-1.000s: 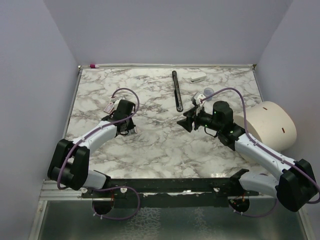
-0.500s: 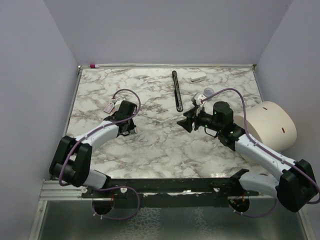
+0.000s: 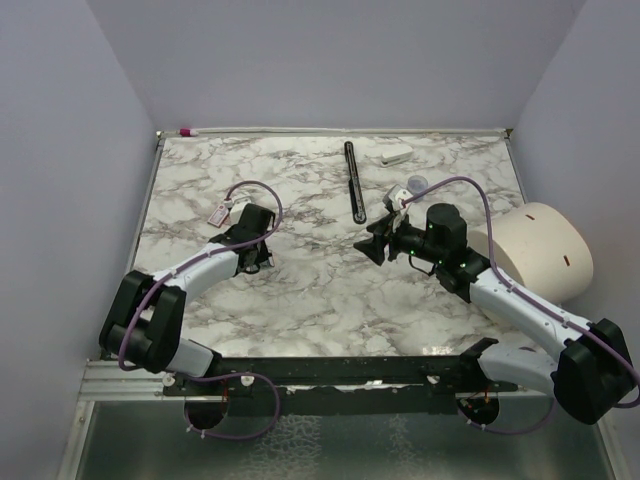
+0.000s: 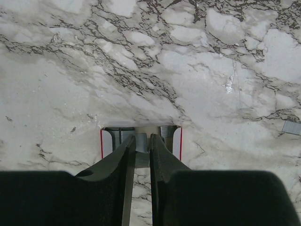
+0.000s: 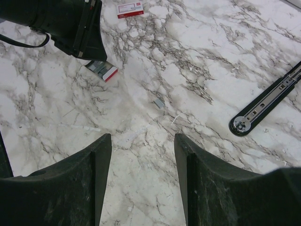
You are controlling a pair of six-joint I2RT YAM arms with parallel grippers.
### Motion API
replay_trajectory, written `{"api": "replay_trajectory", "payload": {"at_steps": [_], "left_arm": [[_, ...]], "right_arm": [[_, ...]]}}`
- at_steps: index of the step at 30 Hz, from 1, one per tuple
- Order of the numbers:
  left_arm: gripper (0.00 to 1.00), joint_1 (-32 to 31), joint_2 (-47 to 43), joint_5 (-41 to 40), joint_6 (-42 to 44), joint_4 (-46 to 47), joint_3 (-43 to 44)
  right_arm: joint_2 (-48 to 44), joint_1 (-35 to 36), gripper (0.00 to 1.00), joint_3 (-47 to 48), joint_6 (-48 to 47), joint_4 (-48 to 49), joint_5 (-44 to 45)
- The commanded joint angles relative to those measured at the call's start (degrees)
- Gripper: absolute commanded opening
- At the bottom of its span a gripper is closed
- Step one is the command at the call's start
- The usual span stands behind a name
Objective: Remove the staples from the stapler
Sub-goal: Place the staple in the staple box.
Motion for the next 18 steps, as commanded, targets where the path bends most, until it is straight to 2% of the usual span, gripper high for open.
{"api": "replay_trajectory", "payload": {"at_steps": [1, 18], "left_arm": [[0.15, -0.6, 0.9, -2.1, -0.5, 1.0, 0.0], [0.15, -0.9, 2.4, -3.8, -1.8, 0.8, 0.4]], "right_arm": [[-1.5, -0.1, 0.56, -0.7, 0.1, 2.1, -1.0], [-1.5, -0.2, 0.56, -1.3, 0.4, 2.6, -1.6]]}}
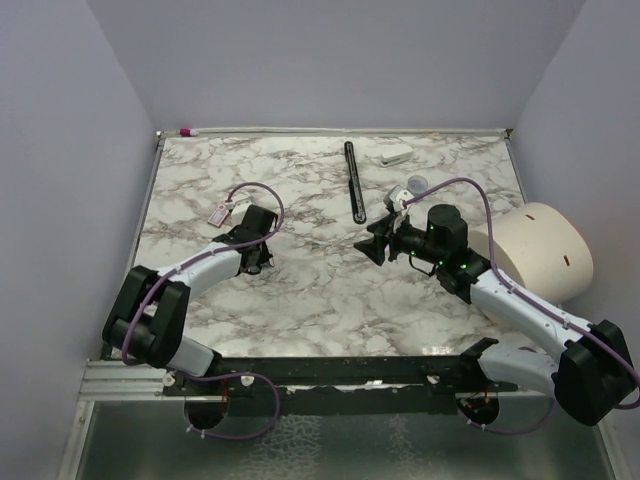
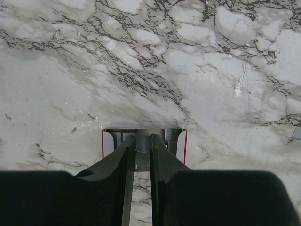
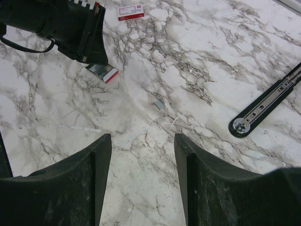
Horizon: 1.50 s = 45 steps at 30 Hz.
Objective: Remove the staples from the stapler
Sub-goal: Place the staple in the staple box.
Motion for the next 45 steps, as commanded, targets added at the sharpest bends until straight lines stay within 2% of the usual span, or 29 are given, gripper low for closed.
{"api": "replay_trajectory", "payload": {"at_steps": [1, 37, 45], "left_arm": [[0.15, -0.3, 0.9, -2.3, -0.7, 0.7, 0.4], [0.17, -0.6, 0.2, -2.3, -3.1, -2.8, 4.1], [0.17, -0.6, 2.3, -2.7, -3.9, -3.8, 4.9]], "right_arm": [[-1.0, -0.3, 0.56, -0.7, 0.3, 1.8, -1.5], [-1.1, -0.4, 0.56, -1.0, 0.6, 2.2, -2.3], [-1.3, -0.4, 0.56, -1.2, 0.6, 2.1, -2.3]]}}
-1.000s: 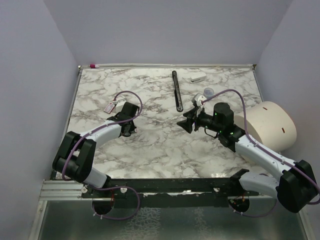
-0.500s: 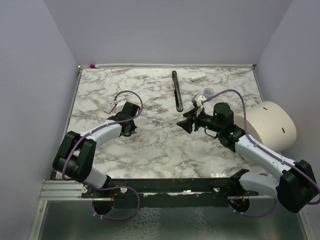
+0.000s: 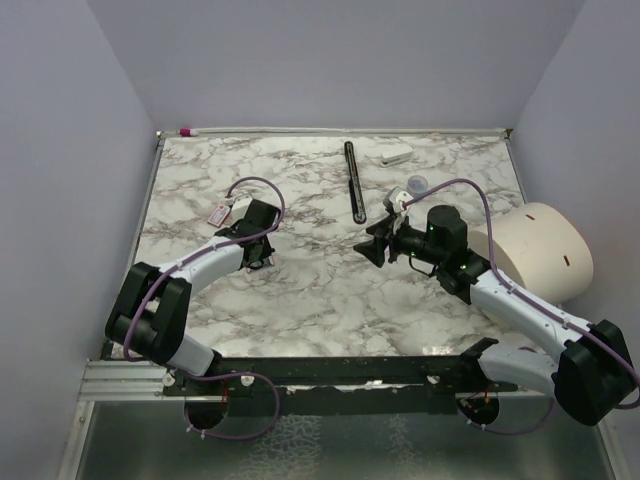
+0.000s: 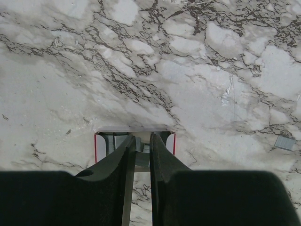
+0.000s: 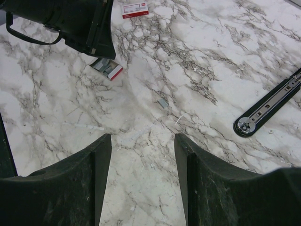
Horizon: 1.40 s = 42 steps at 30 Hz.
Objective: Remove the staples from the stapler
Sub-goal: Place the staple in the staple box.
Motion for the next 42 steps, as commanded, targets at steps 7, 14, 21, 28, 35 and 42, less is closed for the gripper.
{"api": "replay_trajectory", "payload": {"at_steps": [7, 14, 21, 28, 35, 42], "left_arm": [[0.17, -0.3, 1.4, -2.4, -1.4, -0.9, 1.3], [0.17, -0.3, 2.1, -3.2, -1.7, -0.4, 1.6], [0.17, -0.3, 2.9, -3.9, -2.3, -0.4, 2.0], [0.17, -0.3, 3.0, -4.3, -2.8, -0.6, 2.2], [0.17, -0.3, 3.4, -4.3, -2.6, -0.7, 2.2], [0.17, -0.3, 4.0, -4.5, -2.9, -0.9, 2.2]], "right_arm": [[-1.1, -0.3, 0.56, -0.8, 0.5, 2.2, -1.3], [-0.9, -0.3, 0.56, -1.0, 0.6, 2.4, -1.4], [-0.8, -0.3, 0.56, -1.0, 0.6, 2.4, -1.5], [-0.8, -0.3, 0.56, -1.1, 0.6, 2.5, -1.6], [-1.1, -0.3, 0.56, -1.1, 0.7, 2.4, -1.7], [-1.1, -0.3, 0.56, -1.3, 0.7, 2.5, -1.7]]}}
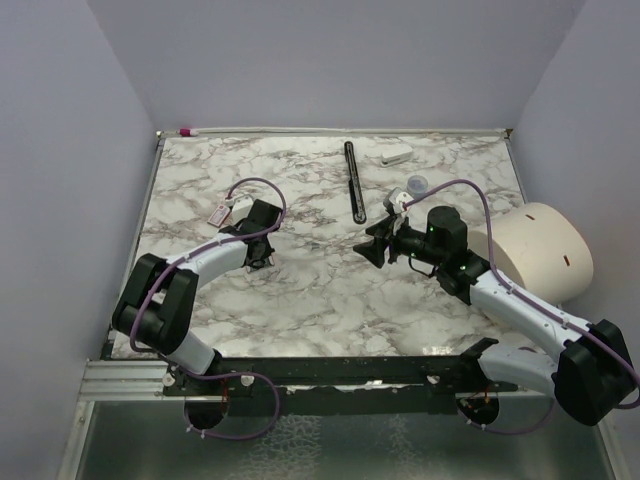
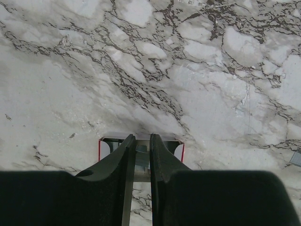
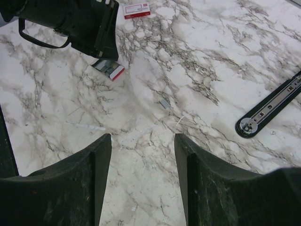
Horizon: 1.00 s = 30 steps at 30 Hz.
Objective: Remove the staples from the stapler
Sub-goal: Place the staple in the staple box.
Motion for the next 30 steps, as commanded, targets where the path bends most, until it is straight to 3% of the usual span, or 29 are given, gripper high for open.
{"api": "replay_trajectory", "payload": {"at_steps": [1, 11, 30], "left_arm": [[0.17, -0.3, 0.9, -2.1, -0.9, -0.3, 1.2], [0.18, -0.3, 0.9, -2.2, -0.9, -0.2, 0.9], [0.39, -0.3, -4.3, -0.7, 0.1, -2.7, 1.2]], "right_arm": [[-1.1, -0.3, 0.56, -0.8, 0.4, 1.7, -1.3], [-0.9, -0.4, 0.56, -1.0, 0.6, 2.1, -1.5], [-0.4, -0.4, 0.56, -1.2, 0.8, 2.5, -2.1]]}}
